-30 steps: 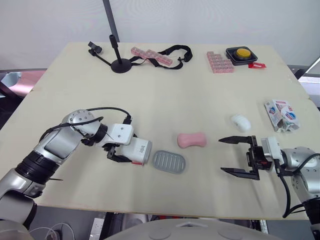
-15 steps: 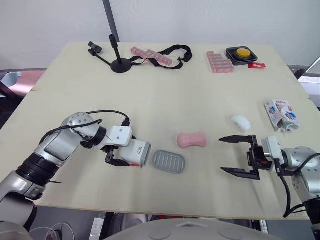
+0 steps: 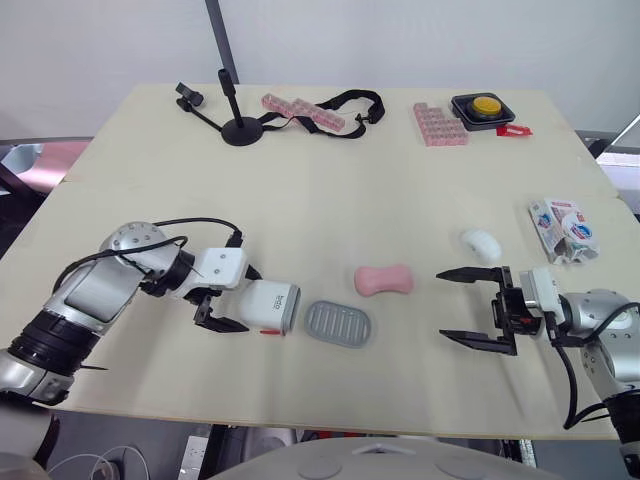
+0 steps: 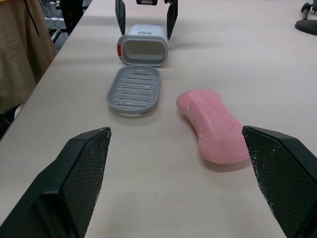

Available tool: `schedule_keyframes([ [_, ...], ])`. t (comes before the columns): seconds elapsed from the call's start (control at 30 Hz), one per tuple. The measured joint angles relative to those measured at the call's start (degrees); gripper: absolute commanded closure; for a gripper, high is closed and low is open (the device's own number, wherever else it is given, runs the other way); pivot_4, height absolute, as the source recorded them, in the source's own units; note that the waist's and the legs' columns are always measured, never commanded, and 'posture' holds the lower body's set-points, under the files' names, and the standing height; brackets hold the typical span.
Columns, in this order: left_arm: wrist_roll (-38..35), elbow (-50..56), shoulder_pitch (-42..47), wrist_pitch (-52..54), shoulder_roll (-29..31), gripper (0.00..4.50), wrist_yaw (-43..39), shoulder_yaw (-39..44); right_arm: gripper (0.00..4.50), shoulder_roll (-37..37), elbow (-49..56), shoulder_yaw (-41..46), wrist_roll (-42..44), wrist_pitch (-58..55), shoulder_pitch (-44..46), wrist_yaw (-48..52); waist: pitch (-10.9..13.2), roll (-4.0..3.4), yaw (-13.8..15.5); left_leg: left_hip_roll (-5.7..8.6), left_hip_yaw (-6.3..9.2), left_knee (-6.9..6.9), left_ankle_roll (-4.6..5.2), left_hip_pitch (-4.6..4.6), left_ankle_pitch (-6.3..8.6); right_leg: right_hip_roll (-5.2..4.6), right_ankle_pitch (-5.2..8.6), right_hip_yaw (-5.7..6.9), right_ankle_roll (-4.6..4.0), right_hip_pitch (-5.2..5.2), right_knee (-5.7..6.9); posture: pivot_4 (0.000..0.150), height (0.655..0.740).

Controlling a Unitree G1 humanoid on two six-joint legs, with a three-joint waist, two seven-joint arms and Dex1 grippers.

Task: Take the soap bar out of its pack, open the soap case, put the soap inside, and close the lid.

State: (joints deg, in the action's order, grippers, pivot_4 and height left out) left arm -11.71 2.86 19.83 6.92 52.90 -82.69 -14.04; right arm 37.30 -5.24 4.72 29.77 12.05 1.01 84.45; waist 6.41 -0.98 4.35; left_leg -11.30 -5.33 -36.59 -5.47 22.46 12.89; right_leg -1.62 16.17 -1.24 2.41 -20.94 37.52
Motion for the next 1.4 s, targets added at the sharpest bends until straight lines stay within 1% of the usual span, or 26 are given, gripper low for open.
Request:
schedule_keyframes([
  [0.2,-9.02,-1.18,-7.98,-3.14,-0.75,0.01,0.15,11.67,0.00,0.81,1.32,-0.38,-1.15,-3.06,1.54,-1.93,0.00,0.00,0.12,-0.02,0.00,0.02,0.00,0.03,0.00,0.02,0.00,0.13,0.00,-0.01,-0.03,0.150,0.7395],
  [0.33,-16.02,-1.34,-12.22,-0.82,-3.82,0.01,3.41,19.97,0.00,1.06,3.75,-0.89,-1.24,-6.06,1.68,-3.72,0.00,0.01,0.26,-0.01,0.00,0.01,0.00,0.05,0.00,-0.02,0.00,0.15,0.00,-0.03,-0.05,0.150,0.7395],
  [0.43,-17.91,-1.07,-16.86,-1.49,-4.83,0.01,4.54,24.31,0.00,1.08,5.10,-1.21,-1.40,-7.50,2.06,-5.13,-0.01,0.02,-0.07,-0.03,-0.02,0.07,-0.01,0.02,0.01,0.01,0.00,0.11,0.00,-0.03,-0.09,0.150,0.7395],
  [0.5,-18.53,-0.57,-21.73,-1.70,-5.08,0.01,4.66,26.51,0.00,1.09,5.84,-2.11,-2.43,-8.41,2.82,-6.42,0.00,0.02,-0.43,-0.05,-0.02,0.18,-0.02,0.01,0.01,0.04,0.00,0.11,0.00,-0.03,-0.16,0.150,0.7395],
  [0.57,-18.67,0.27,-25.20,-2.40,-5.99,0.01,4.68,27.48,0.00,1.15,6.28,-3.17,-3.83,-10.11,4.29,-7.84,0.00,0.02,-0.24,-0.06,-0.01,0.19,-0.02,0.02,0.01,0.03,0.00,0.13,0.00,-0.04,-0.18,0.150,0.7395],
  [0.67,-19.20,2.48,-27.69,-4.12,-7.65,0.01,4.95,28.46,0.00,1.16,8.84,-5.98,-5.41,-13.69,8.66,-10.10,0.00,0.03,-0.04,-0.05,0.00,0.19,-0.01,-0.02,0.00,0.01,0.00,0.14,0.01,-0.03,-0.14,0.150,0.7395],
  [0.8,-19.20,4.28,-29.81,-8.01,-9.47,0.01,4.16,28.62,0.00,1.64,11.23,-10.48,-8.97,-17.06,14.38,-11.14,0.00,0.04,-0.11,-0.06,-0.01,0.21,-0.01,-0.03,-0.01,0.03,0.00,0.11,0.01,-0.02,-0.15,0.150,0.7395],
  [1.03,-17.88,5.29,-31.56,-17.73,-13.88,0.01,2.69,27.86,0.00,2.90,11.28,-19.71,-17.14,-21.47,21.55,-10.74,0.00,0.04,-0.12,-0.06,-0.02,0.21,-0.03,-0.02,-0.01,0.04,-0.01,0.11,0.01,-0.05,-0.12,0.150,0.7395],
  [1.2,-17.83,9.95,-36.51,-19.29,-16.25,0.01,3.58,25.17,0.00,1.32,11.32,-22.69,-20.21,-26.50,24.84,-13.45,-0.01,0.05,-0.29,-0.10,-0.03,0.26,-0.07,-0.01,-0.01,0.09,0.00,0.06,0.01,-0.07,-0.09,0.150,0.7395],
  [1.4,-17.74,14.02,-41.25,-18.82,-17.04,0.01,6.69,23.73,0.00,0.48,11.29,-26.66,-23.85,-28.33,26.35,-14.68,-0.01,0.05,-0.26,-0.09,-0.03,0.26,-0.08,-0.02,-0.02,0.06,-0.01,0.05,0.01,-0.07,-0.12,0.150,0.7395],
])
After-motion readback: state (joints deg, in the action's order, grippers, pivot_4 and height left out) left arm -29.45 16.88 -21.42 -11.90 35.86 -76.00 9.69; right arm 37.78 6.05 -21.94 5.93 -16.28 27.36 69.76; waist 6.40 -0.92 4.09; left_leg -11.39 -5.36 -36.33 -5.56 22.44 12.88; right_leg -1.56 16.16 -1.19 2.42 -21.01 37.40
